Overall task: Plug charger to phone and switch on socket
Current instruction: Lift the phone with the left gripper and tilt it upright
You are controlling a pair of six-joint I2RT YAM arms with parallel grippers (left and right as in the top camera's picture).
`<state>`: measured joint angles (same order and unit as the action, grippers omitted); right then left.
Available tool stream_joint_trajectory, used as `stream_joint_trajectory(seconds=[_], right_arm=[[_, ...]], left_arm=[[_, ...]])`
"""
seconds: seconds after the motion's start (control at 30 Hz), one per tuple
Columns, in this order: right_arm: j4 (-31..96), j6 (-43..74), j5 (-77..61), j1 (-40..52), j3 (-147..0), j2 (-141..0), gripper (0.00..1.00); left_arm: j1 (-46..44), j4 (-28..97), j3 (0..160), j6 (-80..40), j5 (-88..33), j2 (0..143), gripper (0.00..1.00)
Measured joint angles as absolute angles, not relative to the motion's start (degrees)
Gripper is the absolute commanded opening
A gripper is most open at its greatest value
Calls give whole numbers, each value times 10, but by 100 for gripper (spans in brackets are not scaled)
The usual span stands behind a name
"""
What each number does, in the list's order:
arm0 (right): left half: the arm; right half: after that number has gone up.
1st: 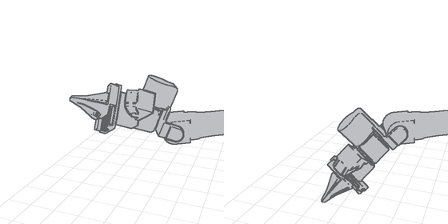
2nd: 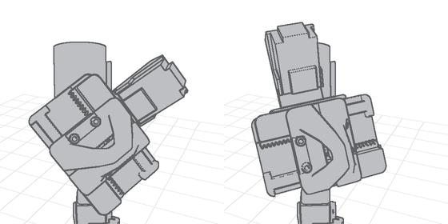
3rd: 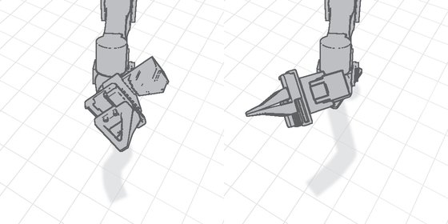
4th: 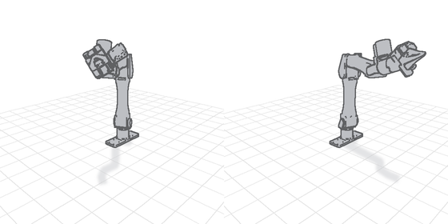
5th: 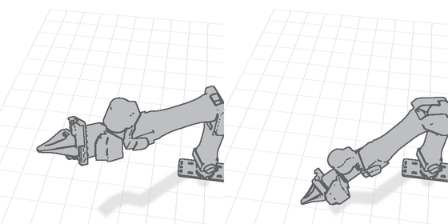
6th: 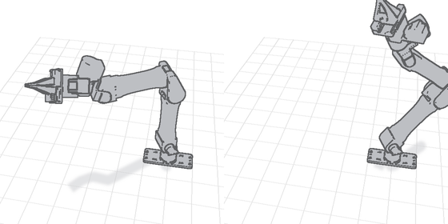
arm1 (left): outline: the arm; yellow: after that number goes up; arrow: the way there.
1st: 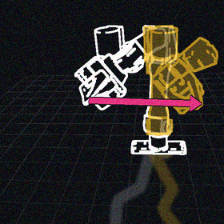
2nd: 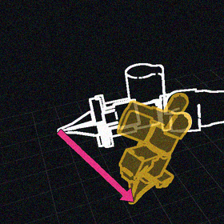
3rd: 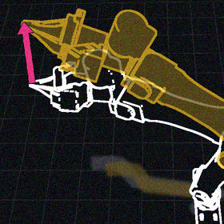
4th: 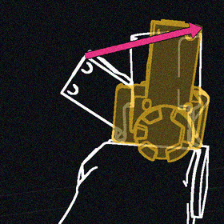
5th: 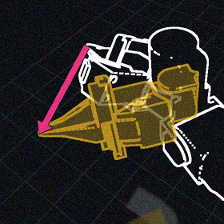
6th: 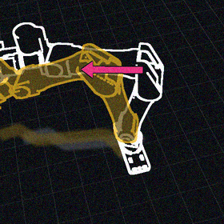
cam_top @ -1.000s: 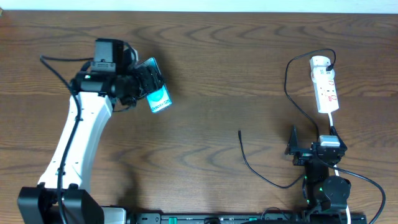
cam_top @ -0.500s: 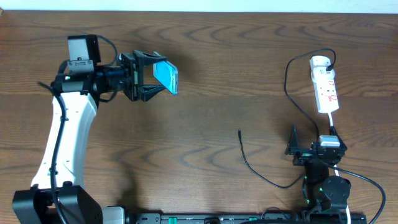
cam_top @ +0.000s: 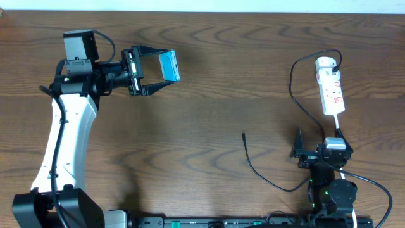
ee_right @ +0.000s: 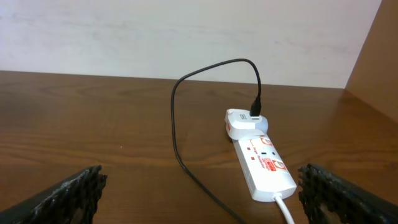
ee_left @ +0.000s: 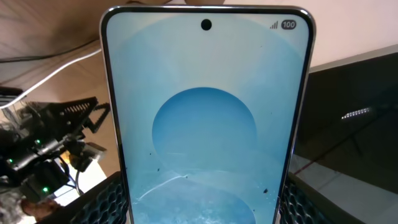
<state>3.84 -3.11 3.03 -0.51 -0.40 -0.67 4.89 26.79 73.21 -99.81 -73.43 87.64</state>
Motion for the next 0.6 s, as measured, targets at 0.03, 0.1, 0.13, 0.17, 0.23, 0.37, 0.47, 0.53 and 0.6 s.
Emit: stream_joint_trajectory(seconds=[0.03,0.1,0.13,0.17,0.23,0.37,0.47,0.53,0.6], right_arm=[[38,-31,30,-5,-4,-7,99],[38,-31,30,-5,-4,-7,99],[38,-31,30,-5,-4,-7,99],[38,-31,30,-5,-4,-7,99],[38,-31,30,-5,-4,-7,99],[38,-31,30,-5,-4,-7,99],[38,-31,30,-5,-4,-7,99],[38,-31,30,-5,-4,-7,99],[38,-31,30,-5,-4,-7,99]], left_arm=[[49,268,732,-1002,-734,876,7],[49,268,732,-1007,-734,876,7],[49,268,732,-1007,-734,876,7],[49,268,732,-1007,-734,876,7],[49,267,732,-1002,-731,876,7],[49,268,732,-965,-702,876,7],[49,276,732,-910,-662,876,7],[49,297,732,-866,-631,876,7],[48,327,732,-820,-596,876,7]])
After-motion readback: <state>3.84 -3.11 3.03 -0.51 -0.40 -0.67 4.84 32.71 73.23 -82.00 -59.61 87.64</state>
